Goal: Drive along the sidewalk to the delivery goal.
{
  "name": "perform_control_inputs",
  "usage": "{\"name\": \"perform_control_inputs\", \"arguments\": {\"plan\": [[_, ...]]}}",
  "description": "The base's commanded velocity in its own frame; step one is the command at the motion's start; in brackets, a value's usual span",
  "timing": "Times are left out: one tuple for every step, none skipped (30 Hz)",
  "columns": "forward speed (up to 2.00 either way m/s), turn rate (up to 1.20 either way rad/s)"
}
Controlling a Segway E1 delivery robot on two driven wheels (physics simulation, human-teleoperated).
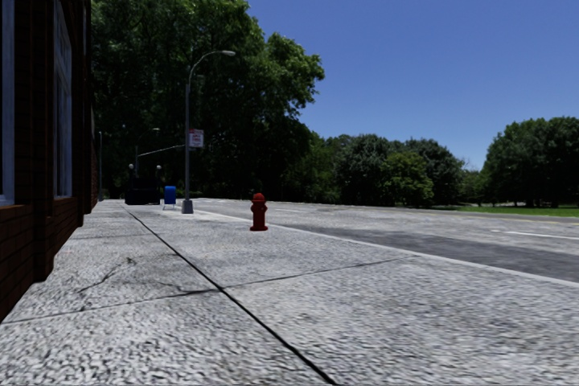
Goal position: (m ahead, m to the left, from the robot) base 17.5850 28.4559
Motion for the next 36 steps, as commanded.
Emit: {"name": "perform_control_inputs", "arguments": {"plan": [[2.0, 0.48], [2.0, 0.48], [2.0, 0.48], [2.0, 0.48], [2.0, 0.48], [2.0, 0.48], [2.0, 0.48], [2.0, 0.48], [2.0, 0.48], [2.0, 0.48], [2.0, 0.48], [2.0, 0.48], [2.0, 0.48], [2.0, 0.48], [2.0, 0.48], [2.0, 0.48], [2.0, 0.48], [2.0, 0.48], [2.0, 0.48], [2.0, 0.48], [2.0, 0.48], [2.0, 0.48], [2.0, 0.48], [2.0, 0.48], [2.0, 0.48], [2.0, 0.48], [2.0, 0.48], [2.0, 0.48], [2.0, 0.48], [2.0, 0.48], [2.0, 0.48], [2.0, 0.48], [2.0, 0.48], [2.0, 0.48], [2.0, 0.48], [2.0, 0.48]]}}
